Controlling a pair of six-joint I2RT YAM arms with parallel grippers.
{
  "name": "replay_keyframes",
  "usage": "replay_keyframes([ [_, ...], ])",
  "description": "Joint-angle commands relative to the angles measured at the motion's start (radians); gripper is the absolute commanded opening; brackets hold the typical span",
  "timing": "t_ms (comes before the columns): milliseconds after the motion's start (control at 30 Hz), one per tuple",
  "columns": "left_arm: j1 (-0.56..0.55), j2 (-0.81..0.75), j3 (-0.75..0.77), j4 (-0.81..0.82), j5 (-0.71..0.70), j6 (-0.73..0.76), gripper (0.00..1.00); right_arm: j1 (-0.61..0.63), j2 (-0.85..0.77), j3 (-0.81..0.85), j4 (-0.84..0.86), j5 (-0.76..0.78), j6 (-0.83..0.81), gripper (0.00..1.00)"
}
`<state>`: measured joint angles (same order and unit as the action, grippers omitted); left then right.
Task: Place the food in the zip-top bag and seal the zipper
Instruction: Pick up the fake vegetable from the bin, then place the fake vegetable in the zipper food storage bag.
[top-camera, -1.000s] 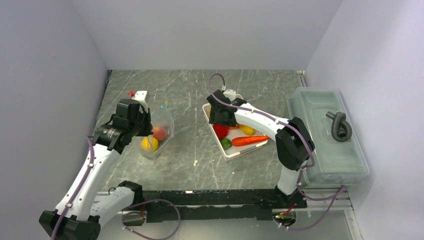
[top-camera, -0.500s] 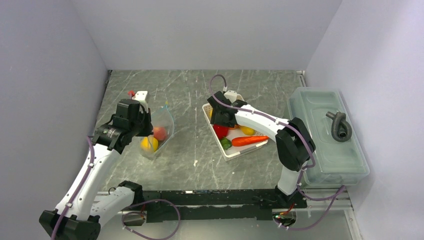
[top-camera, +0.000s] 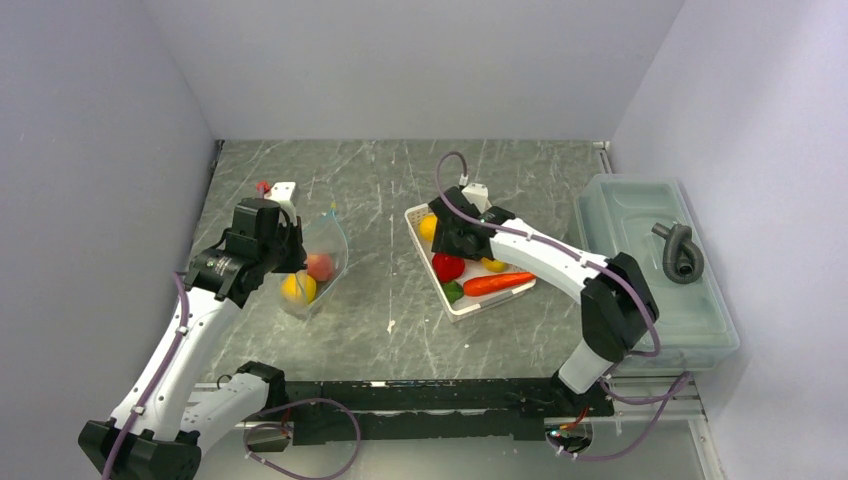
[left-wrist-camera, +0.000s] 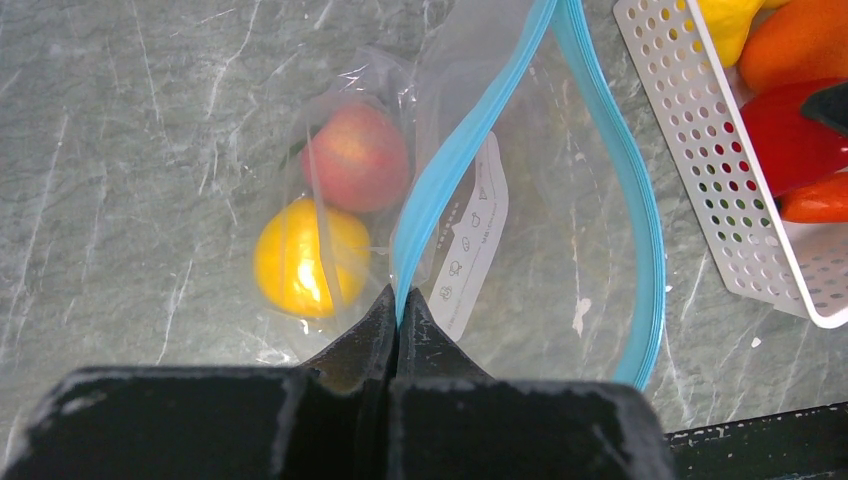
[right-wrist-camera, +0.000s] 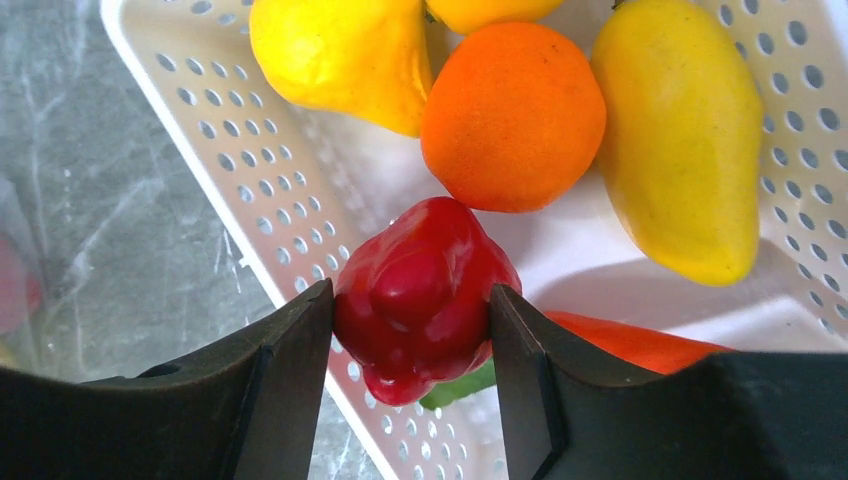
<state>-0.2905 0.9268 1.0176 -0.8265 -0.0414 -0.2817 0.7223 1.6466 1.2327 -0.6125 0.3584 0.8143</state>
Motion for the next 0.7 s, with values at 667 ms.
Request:
replay_keyframes([
  [667,0.000,-0.018,-0.007,0.031,0.011,0.008,0.00,0.032,-0.362,-0.086,0.087,-0.067,-0.084,0.00],
])
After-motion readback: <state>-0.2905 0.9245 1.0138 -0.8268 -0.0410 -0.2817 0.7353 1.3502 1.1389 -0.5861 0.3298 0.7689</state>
